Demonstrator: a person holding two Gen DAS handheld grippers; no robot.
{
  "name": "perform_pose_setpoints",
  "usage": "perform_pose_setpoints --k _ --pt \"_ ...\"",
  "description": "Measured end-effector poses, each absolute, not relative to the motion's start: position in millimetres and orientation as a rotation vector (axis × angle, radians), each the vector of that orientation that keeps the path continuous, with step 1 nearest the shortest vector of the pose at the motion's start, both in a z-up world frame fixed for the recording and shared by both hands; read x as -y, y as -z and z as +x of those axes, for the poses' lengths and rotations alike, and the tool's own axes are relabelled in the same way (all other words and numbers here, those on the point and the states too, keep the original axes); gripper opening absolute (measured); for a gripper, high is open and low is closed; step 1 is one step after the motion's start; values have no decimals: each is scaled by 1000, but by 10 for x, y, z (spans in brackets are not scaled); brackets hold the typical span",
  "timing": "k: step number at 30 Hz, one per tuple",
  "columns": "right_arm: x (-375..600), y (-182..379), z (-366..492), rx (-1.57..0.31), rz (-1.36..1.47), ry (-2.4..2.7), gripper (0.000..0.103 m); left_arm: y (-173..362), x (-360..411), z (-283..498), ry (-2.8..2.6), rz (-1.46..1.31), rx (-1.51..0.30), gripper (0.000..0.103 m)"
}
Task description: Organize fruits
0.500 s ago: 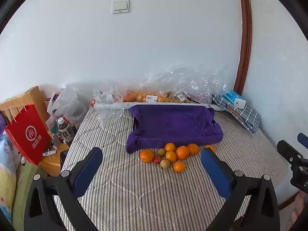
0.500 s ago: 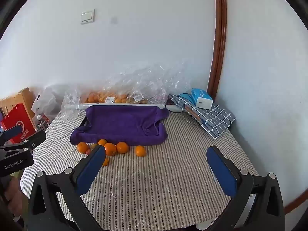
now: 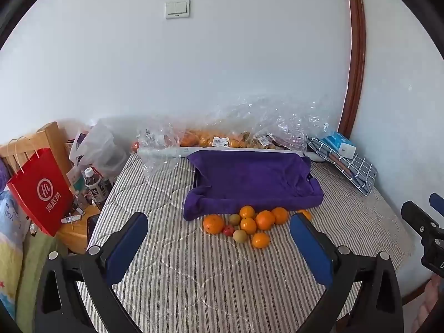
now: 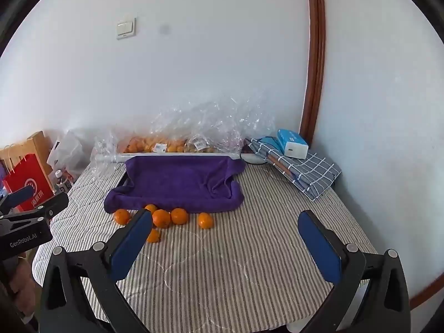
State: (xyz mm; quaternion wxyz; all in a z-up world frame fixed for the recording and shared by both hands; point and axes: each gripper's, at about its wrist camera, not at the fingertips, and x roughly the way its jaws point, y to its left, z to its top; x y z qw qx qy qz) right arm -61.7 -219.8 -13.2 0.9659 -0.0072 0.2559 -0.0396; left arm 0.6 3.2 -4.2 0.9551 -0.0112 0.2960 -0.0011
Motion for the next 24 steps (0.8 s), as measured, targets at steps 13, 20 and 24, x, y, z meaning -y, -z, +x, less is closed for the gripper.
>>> perform_pose_setpoints --k 13,20,24 --pt "2187 145 -625 -522 -11 74 103 56 -23 -22 -2 -26 -598 103" --pt "2191 146 -608 -527 -2 76 103 56 -6 -23 -5 -22 -602 103" --pt "2185 170 -613 -527 -3 78 103 49 -9 -11 -5 -21 -604 103"
